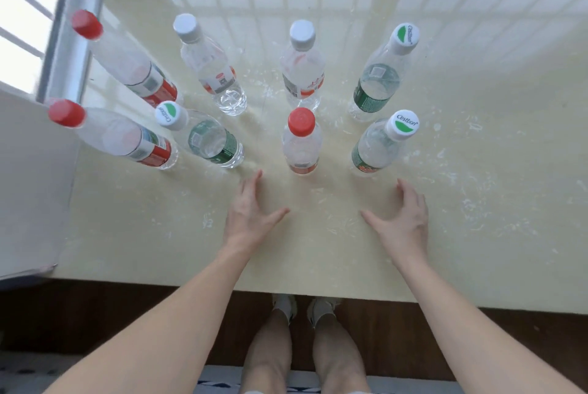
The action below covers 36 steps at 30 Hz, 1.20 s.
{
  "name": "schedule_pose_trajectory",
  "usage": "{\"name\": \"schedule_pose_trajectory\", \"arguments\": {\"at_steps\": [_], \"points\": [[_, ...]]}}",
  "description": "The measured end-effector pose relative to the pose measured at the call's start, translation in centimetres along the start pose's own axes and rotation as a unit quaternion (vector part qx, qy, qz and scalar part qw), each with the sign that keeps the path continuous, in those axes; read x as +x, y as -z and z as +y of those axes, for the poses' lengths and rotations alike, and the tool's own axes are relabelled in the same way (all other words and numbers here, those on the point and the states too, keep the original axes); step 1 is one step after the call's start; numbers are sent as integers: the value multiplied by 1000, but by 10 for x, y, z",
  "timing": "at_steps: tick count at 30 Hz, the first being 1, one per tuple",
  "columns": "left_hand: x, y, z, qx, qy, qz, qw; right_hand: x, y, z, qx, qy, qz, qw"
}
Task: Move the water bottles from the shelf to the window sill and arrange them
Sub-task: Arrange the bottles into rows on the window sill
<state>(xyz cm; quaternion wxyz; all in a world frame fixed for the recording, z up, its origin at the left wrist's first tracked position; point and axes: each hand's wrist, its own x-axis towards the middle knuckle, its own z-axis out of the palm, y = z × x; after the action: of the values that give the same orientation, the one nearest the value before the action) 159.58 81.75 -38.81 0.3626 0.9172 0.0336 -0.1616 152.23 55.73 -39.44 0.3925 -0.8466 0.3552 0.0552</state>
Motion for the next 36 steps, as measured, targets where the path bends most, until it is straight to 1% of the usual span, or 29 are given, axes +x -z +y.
{"name": "schedule_pose_trajectory", "arguments": {"at_steps": [2, 4, 8, 10, 12, 15, 19, 22, 25, 30, 36], "points": [[-28, 23, -14, 46, 19, -8, 999, -31, 1, 3, -25, -6, -9, 1000], [-49, 50, -31, 85, 36, -4, 996, -61, -4, -4, -42, 8, -21, 999], [-66, 104, -71, 139, 61, 21, 988, -101, -34, -44, -55, 86, -56, 993], [-61, 129, -93, 145, 70, 33, 986, -110, -57, -73, -53, 122, -73, 988], [-49, 151, -113, 131, 78, 51, 987, -110, -79, -107, -29, 151, -79, 985], [-22, 180, -131, 68, 73, 85, 991, -105, -110, -159, 3, 171, -90, 981], [17, 213, -128, -38, -4, 95, 995, -93, -142, -212, 51, 173, -45, 983], [44, 227, -115, -109, -54, 96, 988, -82, -154, -231, 90, 160, 1, 983], [65, 230, -99, -165, -81, 79, 980, -72, -162, -243, 105, 150, 15, 983], [84, 222, -94, -152, -111, 71, 980, -63, -174, -247, 115, 148, 34, 982], [88, 216, -101, -132, -81, 72, 985, -57, -177, -245, 104, 142, 25, 984]]}}
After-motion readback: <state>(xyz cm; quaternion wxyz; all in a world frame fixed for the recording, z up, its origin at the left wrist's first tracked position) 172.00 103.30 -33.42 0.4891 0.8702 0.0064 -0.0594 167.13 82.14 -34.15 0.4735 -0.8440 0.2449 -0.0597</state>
